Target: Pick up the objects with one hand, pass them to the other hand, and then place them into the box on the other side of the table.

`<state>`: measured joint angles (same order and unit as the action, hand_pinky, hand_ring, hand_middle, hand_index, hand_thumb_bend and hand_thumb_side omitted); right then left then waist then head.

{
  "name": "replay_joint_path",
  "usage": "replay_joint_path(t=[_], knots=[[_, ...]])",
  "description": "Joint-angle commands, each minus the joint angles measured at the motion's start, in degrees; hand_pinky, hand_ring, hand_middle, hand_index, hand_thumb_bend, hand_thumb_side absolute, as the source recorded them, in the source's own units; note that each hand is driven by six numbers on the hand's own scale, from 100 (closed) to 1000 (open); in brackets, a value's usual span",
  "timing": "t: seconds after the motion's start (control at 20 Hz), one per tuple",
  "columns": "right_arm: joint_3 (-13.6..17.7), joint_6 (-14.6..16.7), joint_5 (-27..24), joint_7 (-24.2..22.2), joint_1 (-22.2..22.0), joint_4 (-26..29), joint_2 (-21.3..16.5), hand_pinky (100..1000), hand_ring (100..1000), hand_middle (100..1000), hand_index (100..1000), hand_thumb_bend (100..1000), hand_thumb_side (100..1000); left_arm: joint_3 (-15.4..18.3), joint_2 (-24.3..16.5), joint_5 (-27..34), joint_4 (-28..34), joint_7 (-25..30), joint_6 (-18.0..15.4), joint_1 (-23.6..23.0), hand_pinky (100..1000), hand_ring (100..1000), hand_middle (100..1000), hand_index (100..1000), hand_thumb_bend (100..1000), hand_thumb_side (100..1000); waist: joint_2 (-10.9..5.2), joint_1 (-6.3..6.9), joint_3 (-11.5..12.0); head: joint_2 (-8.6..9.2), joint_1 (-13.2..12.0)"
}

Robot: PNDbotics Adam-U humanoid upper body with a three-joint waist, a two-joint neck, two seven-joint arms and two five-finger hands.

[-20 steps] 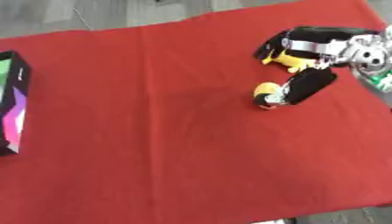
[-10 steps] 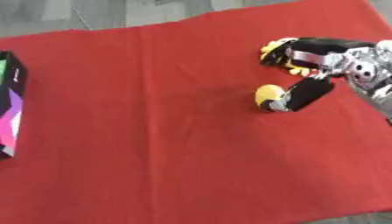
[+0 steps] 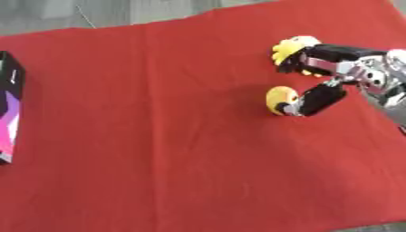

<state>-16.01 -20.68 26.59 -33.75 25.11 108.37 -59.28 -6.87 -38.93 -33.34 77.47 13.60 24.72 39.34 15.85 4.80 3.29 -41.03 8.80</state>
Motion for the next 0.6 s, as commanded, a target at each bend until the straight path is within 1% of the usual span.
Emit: replay_joint_path(t=[0.05,0.15,0.3,0.6], knots=[[1.0,-0.1,1.1,0.4,0.1,-0.6,-1.3,904,860,799,865,364,386,0.9,-1.4,0.2,1.0,0.0,0.2,1.0,842,851,757,769,100,371,0.08,0.59,0.1,0.92,0.2],[1.0,0.1,1.5,0.4,-0.1,-1.2,-1.3,907,861,800,865,368,397,0.9,-1.4,0.2,1.0,0.0,0.2,1.0,842,851,757,770,100,370,0.22,0.66,0.2,1.02,0.3],[1.0,0.4,2.5,0.5,-0.2,-2.1,-1.3,911,860,798,862,378,389,0.9,-1.4,0.2,1.0,0.0,0.2,1.0,842,851,758,770,100,374,0.45,0.77,0.2,1.16,0.4],[0.8,0.7,3.3,0.5,-0.3,-3.6,-0.8,909,847,770,824,349,375,0.9,-1.3,0.2,1.1,-0.1,0.3,1.2,843,851,758,770,100,371,0.75,0.88,0.3,1.27,0.3]])
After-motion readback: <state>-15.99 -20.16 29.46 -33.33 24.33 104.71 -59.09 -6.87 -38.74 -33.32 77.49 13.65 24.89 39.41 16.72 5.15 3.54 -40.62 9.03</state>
